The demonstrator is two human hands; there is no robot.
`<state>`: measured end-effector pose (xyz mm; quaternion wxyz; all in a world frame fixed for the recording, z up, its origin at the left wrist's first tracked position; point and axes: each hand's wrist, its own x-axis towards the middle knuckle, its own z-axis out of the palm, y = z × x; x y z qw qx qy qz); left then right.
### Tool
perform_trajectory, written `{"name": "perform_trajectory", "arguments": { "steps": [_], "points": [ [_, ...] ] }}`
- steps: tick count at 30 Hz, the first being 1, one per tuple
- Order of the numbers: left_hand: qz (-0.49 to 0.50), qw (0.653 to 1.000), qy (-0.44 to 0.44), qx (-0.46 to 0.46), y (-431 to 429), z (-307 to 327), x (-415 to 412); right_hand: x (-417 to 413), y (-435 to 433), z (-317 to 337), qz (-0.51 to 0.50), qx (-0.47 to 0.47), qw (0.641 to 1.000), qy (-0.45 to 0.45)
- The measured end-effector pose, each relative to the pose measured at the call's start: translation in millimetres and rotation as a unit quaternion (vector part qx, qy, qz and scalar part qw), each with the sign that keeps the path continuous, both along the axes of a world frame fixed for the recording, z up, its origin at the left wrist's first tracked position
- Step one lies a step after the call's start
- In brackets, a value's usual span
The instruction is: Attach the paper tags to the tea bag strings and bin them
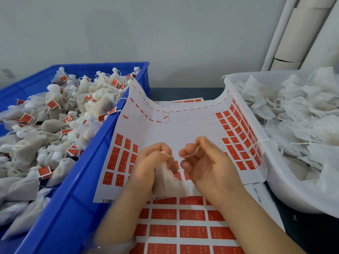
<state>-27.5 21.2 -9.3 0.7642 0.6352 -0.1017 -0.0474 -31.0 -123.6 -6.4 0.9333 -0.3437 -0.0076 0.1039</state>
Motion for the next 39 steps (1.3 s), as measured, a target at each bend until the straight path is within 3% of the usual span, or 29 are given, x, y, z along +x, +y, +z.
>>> {"name": "perform_trajectory", "arguments": {
  "steps": [2,5,9,12,14,17,19,28,39],
  "points": [
    [0.071,0.991,0.063,-0.096,7.3,2.7,2.4,7.0,-12.4,-1.3,-0.064,-0.023,0.996,0.058],
    [0.184,0.946,0.104,-0.245,18.3,4.8,8.1,16.8,-33.2,-4.0,-0.164,-0.116,0.975,0.094],
    [0.235,0.933,0.1,-0.252,13.6,3.5,12.4,18.1,-36.1,-10.0,-0.21,-0.268,0.939,0.053],
    [0.21,0.941,0.109,-0.241,11.4,3.2,11.7,17.8,-25.0,-13.9,-0.202,-0.482,0.849,-0.071],
    [0.214,0.942,0.12,-0.229,10.6,2.7,11.0,24.5,-13.8,-11.2,-0.121,-0.586,0.787,-0.152],
    [0.234,0.94,0.134,-0.208,9.8,1.4,12.4,39.9,2.3,-7.9,0.005,-0.719,0.665,-0.201],
    [0.244,0.941,0.146,-0.185,10.0,0.3,13.3,44.3,4.4,-12.3,0.043,-0.765,0.607,-0.211],
    [0.301,0.926,0.224,-0.04,-2.4,-0.1,11.8,37.1,-2.6,-29.5,0.024,-0.751,0.617,-0.235],
    [0.279,0.928,0.245,0.04,-5.5,4.9,12.1,35.7,-4.5,-33.8,0.0,-0.741,0.628,-0.239]
  ]
}}
